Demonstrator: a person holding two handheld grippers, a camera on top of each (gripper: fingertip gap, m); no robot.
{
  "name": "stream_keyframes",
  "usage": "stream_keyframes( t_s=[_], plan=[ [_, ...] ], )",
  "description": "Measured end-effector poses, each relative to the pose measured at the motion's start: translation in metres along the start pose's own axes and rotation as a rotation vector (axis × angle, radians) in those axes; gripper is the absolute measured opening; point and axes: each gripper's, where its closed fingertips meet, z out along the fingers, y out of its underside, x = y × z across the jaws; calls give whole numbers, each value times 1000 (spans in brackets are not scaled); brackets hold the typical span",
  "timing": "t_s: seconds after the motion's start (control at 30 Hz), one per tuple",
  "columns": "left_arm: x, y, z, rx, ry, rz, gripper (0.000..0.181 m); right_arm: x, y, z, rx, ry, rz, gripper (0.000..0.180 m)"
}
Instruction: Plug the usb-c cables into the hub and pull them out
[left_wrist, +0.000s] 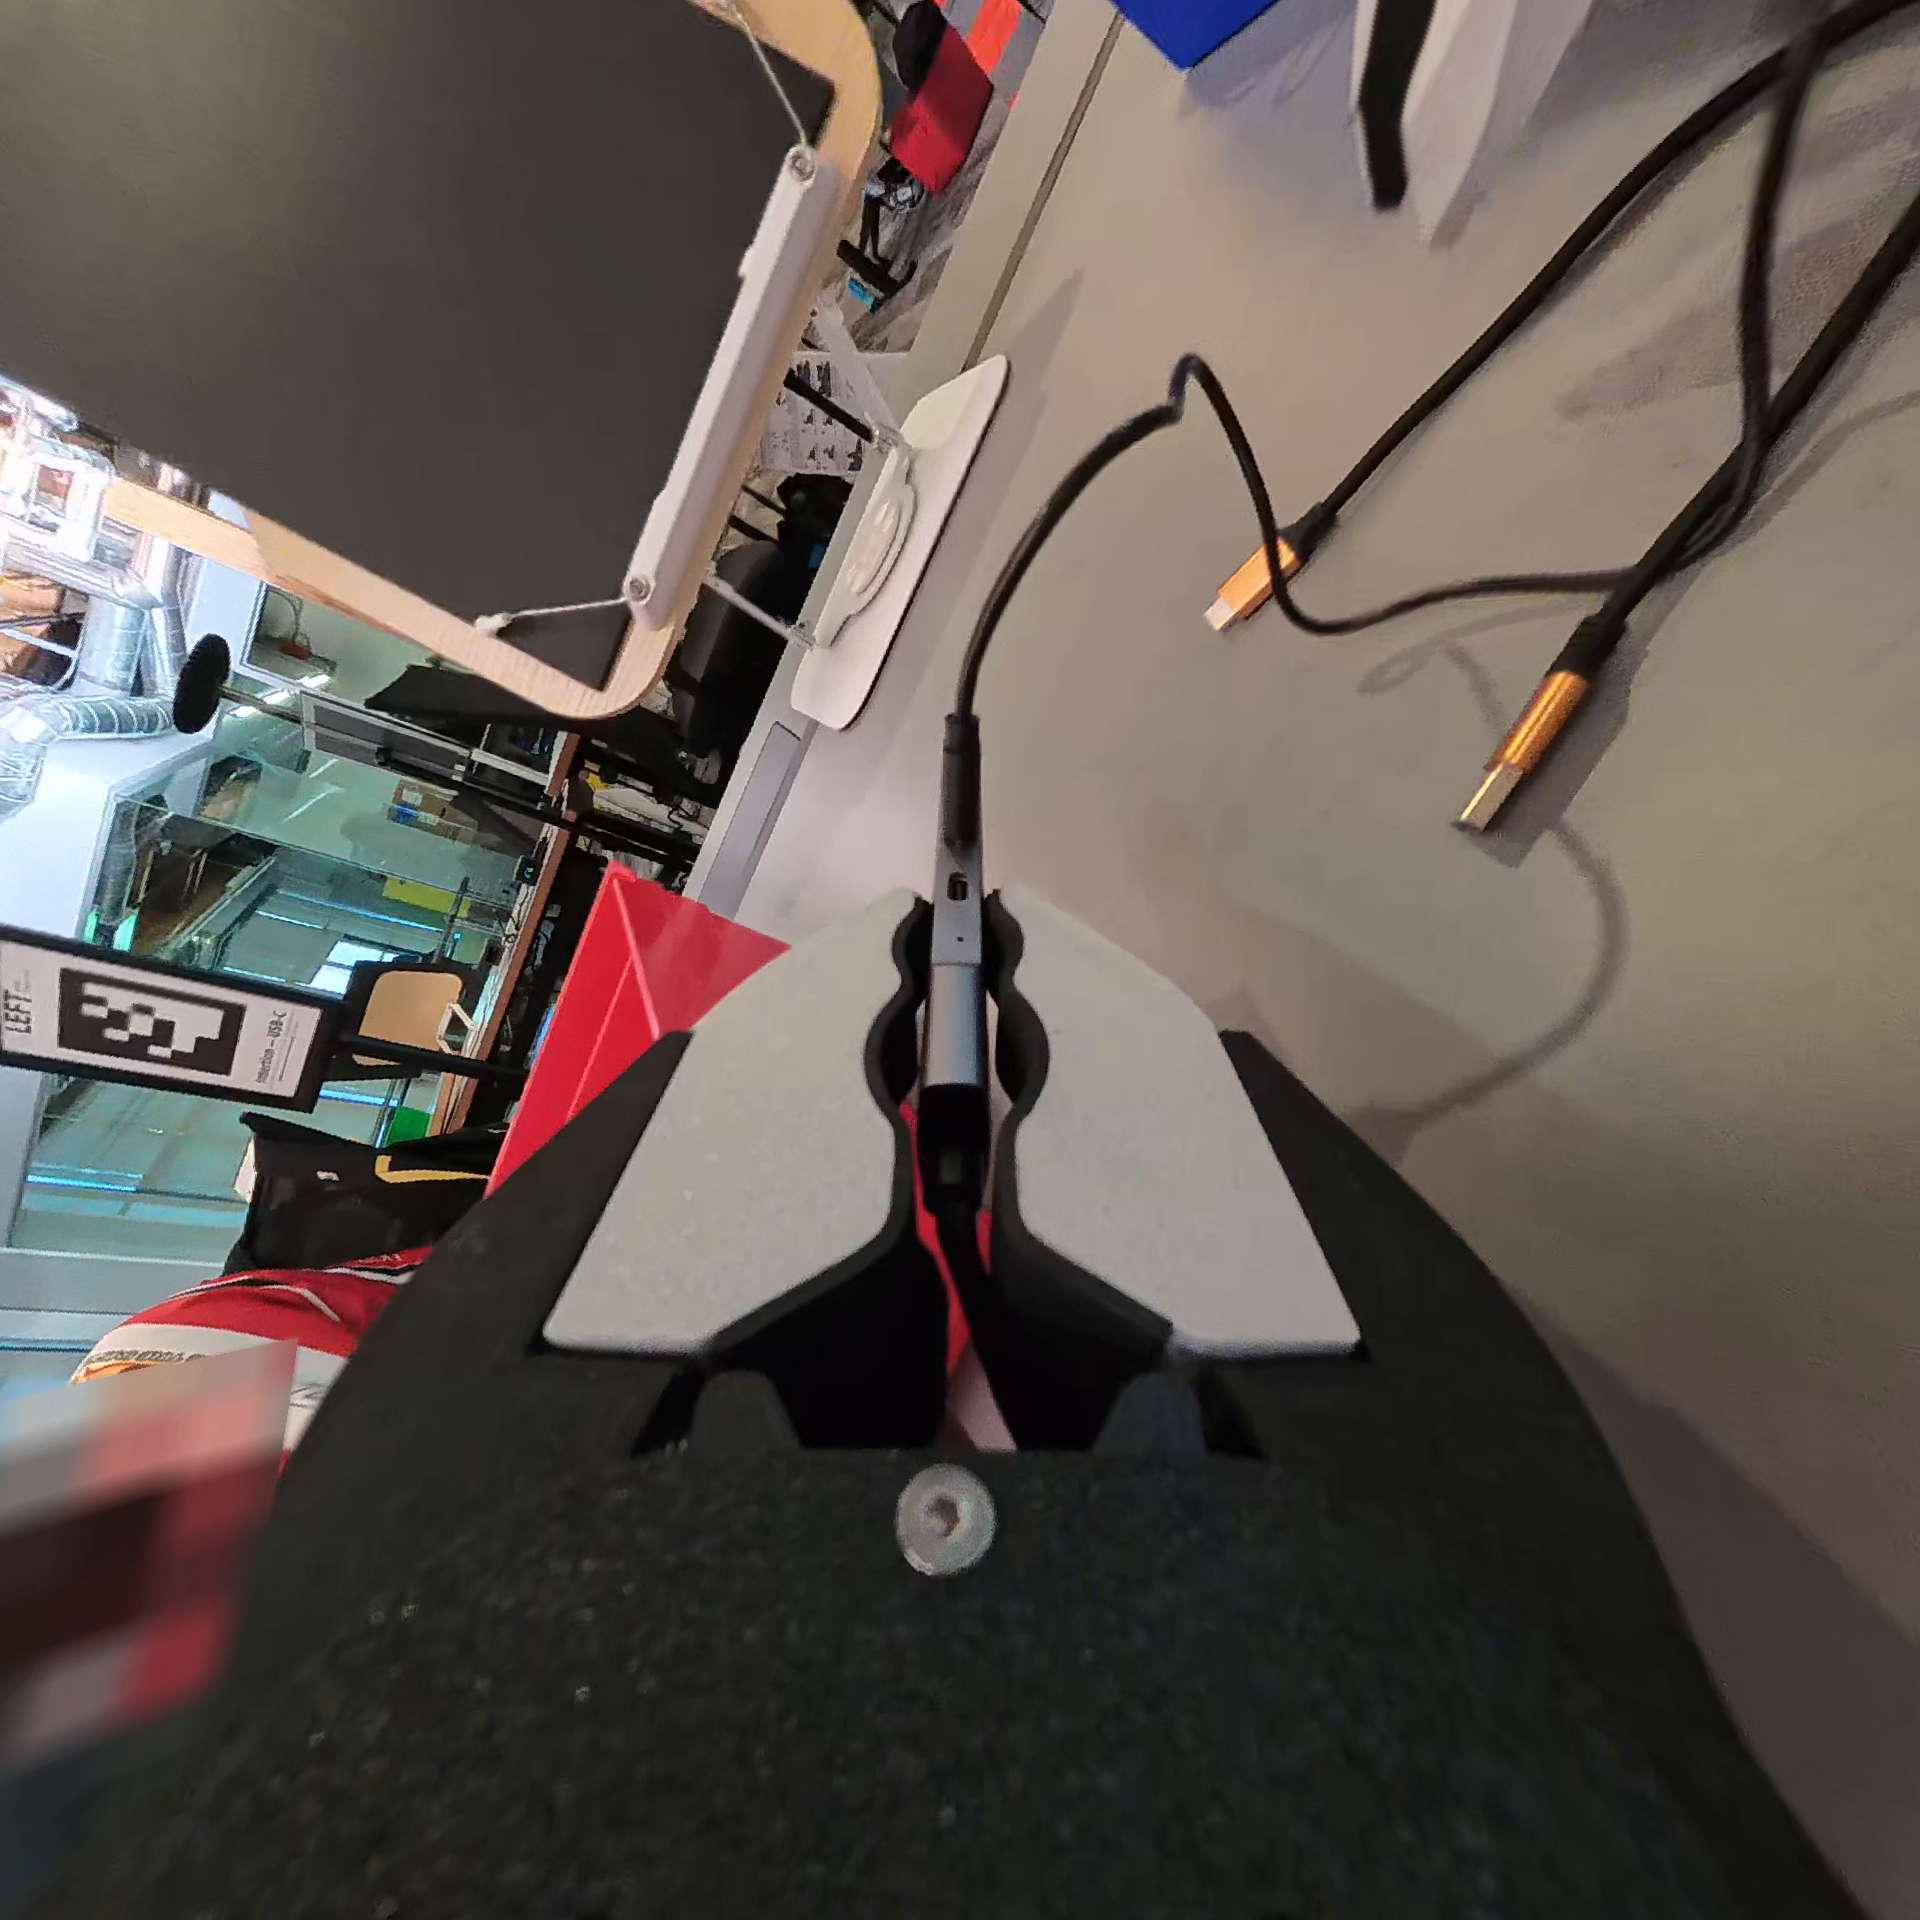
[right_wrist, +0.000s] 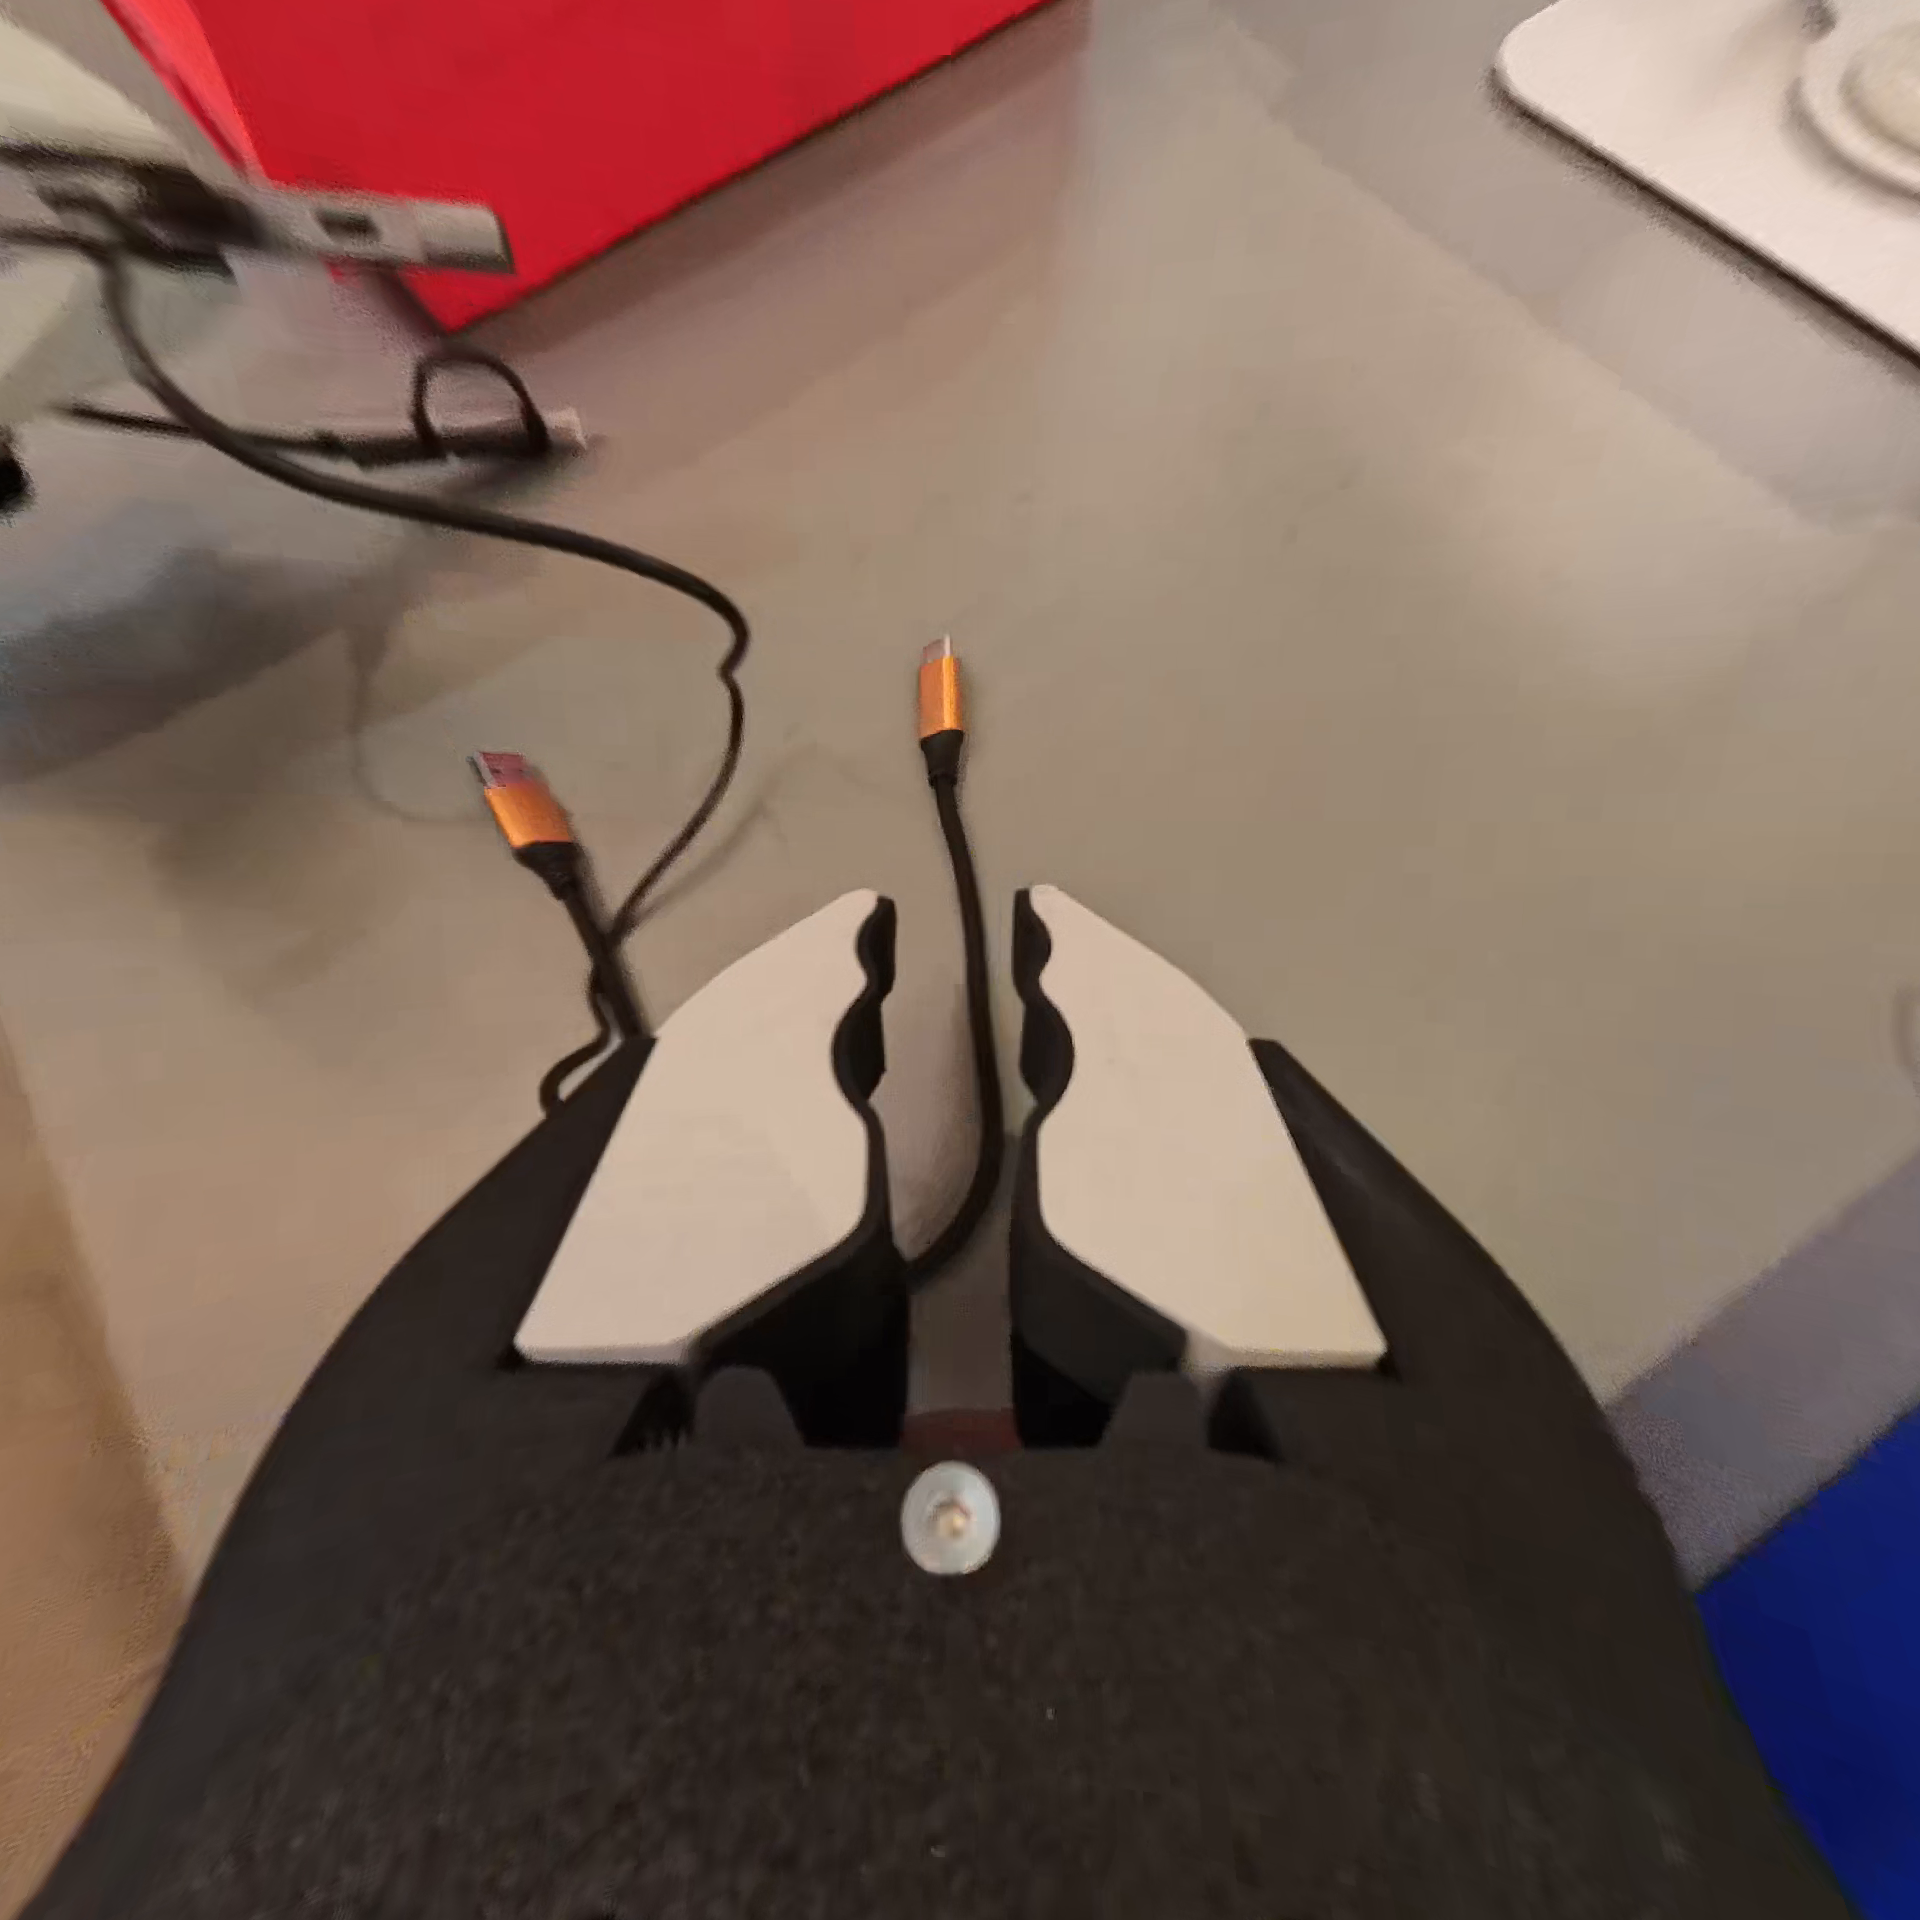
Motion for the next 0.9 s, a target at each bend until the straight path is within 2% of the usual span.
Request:
stream_keyframes(
  t_s=[0.2, 0.37, 0.43, 0.53, 0.7, 0.83, 0.9],
  plan=[
    [-3, 2, -5, 15, -2, 18, 8, 6, -2, 41, -157, -28, -206, 22],
    [1, 3, -5, 5, 10, 33, 8, 7, -17, 54, -126, 26, -366, 20],
    [1, 4, -5, 4, 10, 36, 9, 0, -20, 56, -128, -11, -404, 20],
    [1, 5, -5, 2, 12, 33, 8, 3, -15, 65, -189, -3, -406, 23],
    [1, 4, -6, 18, 13, 33, 8, -5, -13, 71, -129, -59, -389, 4],
    [5, 1, -6, 48, 17, 68, 8, 3, -11, 68, -191, -48, -211, 3],
    [5, 2, -7, 47, -1, 117, 9, 5, -23, 52, -166, -69, -117, 2]
  ],
)
